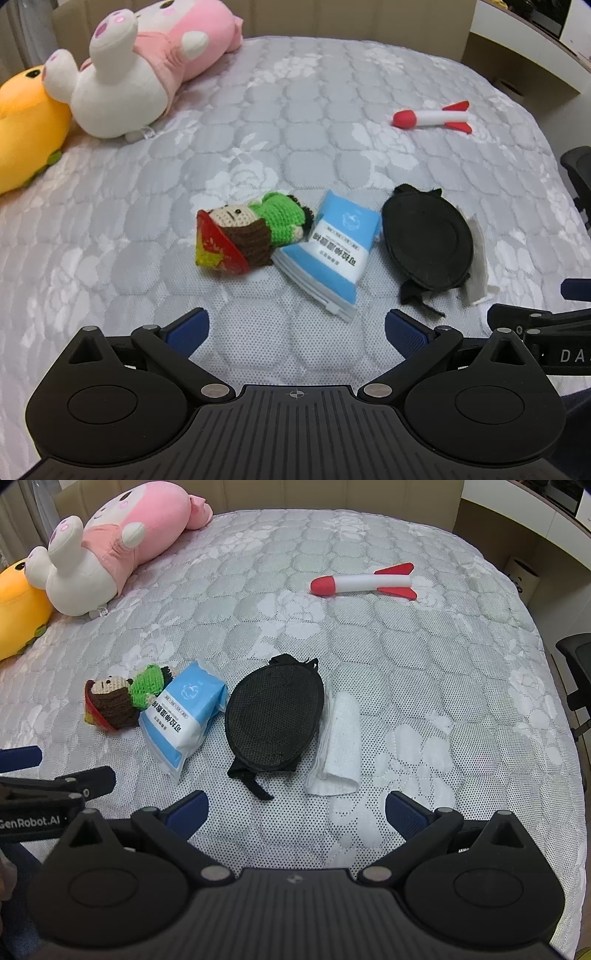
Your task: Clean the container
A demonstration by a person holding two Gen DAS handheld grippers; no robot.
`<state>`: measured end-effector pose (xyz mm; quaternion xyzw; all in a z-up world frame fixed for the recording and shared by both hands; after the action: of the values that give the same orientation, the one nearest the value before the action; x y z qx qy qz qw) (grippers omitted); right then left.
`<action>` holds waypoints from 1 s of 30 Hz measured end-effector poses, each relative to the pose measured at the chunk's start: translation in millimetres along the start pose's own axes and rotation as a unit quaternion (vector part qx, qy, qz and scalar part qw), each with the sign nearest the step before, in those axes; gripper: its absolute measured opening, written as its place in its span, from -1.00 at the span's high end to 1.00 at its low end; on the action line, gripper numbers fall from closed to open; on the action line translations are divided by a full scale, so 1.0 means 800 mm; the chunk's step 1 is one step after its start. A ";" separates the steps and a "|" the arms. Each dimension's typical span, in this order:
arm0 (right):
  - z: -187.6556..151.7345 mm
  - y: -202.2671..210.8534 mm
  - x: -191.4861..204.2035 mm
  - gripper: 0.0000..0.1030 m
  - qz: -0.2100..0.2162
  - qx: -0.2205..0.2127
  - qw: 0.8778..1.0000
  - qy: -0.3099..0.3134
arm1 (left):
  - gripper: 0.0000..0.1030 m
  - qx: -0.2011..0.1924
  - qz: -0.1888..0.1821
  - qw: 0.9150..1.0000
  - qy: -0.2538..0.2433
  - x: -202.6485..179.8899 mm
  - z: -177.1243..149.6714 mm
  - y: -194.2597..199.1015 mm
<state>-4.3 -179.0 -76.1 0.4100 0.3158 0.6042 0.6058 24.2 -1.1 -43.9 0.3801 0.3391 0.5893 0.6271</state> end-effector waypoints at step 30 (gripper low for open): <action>-0.002 -0.001 -0.002 -1.00 -0.005 0.006 1.000 0.000 | -1.00 0.003 -0.009 1.000 -0.012 -0.005 -0.006 -0.005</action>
<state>-5.1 -180.0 -77.7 0.4125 0.3213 0.5992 0.6062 21.9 -5.1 -49.9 0.3863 0.3366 0.5780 0.6350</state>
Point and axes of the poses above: each gripper's, at about its wrist camera, not at the fingertips, and y roughly against the way its jaws point, x to its left, z to its top, the point moved 5 cm from there along -y, roughly the way its jaws point, and after that the axes turned 5 degrees about -y, right-handed, at the moved point
